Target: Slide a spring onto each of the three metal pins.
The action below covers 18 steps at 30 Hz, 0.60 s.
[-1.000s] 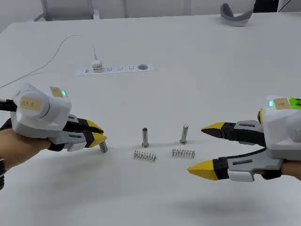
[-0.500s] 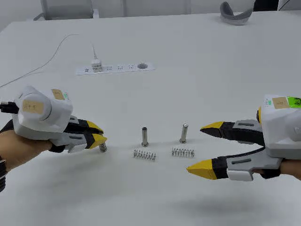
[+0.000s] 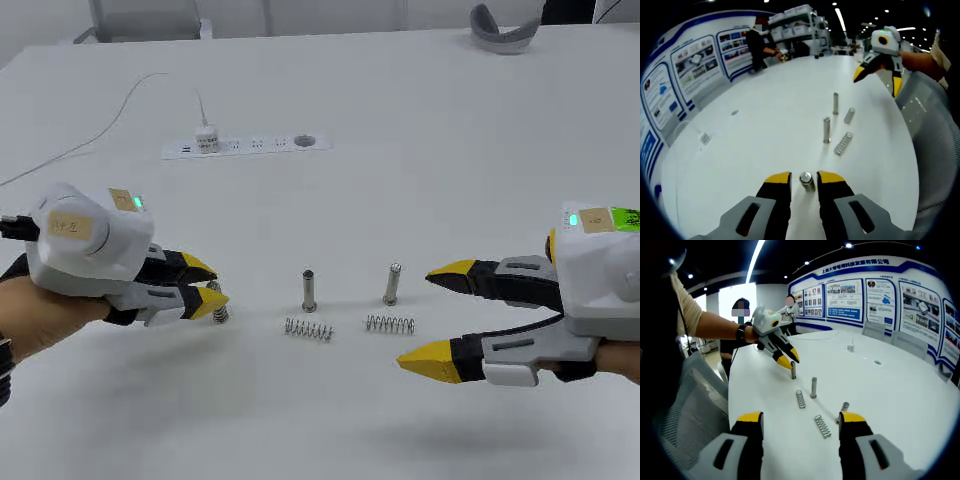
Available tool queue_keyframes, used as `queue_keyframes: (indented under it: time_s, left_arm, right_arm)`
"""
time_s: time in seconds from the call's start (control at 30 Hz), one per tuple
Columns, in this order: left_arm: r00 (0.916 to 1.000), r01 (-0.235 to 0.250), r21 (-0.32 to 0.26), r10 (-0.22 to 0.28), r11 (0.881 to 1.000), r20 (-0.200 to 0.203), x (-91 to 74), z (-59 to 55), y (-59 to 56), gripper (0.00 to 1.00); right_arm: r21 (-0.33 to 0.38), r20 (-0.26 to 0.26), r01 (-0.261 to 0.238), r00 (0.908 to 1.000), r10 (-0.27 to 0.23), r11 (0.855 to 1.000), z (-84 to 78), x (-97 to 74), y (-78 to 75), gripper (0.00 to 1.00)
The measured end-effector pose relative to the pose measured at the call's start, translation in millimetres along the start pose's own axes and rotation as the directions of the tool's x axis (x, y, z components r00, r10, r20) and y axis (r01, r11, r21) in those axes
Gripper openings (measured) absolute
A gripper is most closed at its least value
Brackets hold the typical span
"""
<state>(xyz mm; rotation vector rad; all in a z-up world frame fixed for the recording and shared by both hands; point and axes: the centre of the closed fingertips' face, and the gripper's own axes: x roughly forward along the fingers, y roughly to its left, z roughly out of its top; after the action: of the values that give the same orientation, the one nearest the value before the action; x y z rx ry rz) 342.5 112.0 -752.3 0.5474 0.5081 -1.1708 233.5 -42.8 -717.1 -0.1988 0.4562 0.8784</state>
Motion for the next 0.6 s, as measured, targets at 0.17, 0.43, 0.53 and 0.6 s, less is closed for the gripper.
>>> queue_keyframes:
  time_s: [0.17,0.43,0.53,0.6]
  left_arm:
    - [0.9996,-0.021,-0.022,0.021,1.000,0.021,-6.2,3.4,4.2,0.26]
    - [0.9952,-0.049,-0.048,0.053,0.998,0.082,-19.7,16.9,5.8,0.33]
    - [0.9922,-0.059,-0.042,0.063,0.997,0.107,-25.7,24.2,4.4,0.35]
    - [0.9897,-0.062,-0.042,0.067,0.997,0.126,-30.1,28.8,3.2,0.35]
  right_arm:
    - [-0.003,-0.003,-0.002,1.0000,0.002,1.000,-0.2,0.4,0.2,0.62]
    - [-0.004,-0.003,-0.008,1.0000,0.008,1.000,2.4,1.5,2.8,0.61]
    - [-0.004,-0.005,-0.010,0.9999,0.010,1.000,2.8,2.0,3.3,0.61]
    - [-0.005,-0.005,-0.012,0.9999,0.012,1.000,3.4,2.5,4.1,0.61]
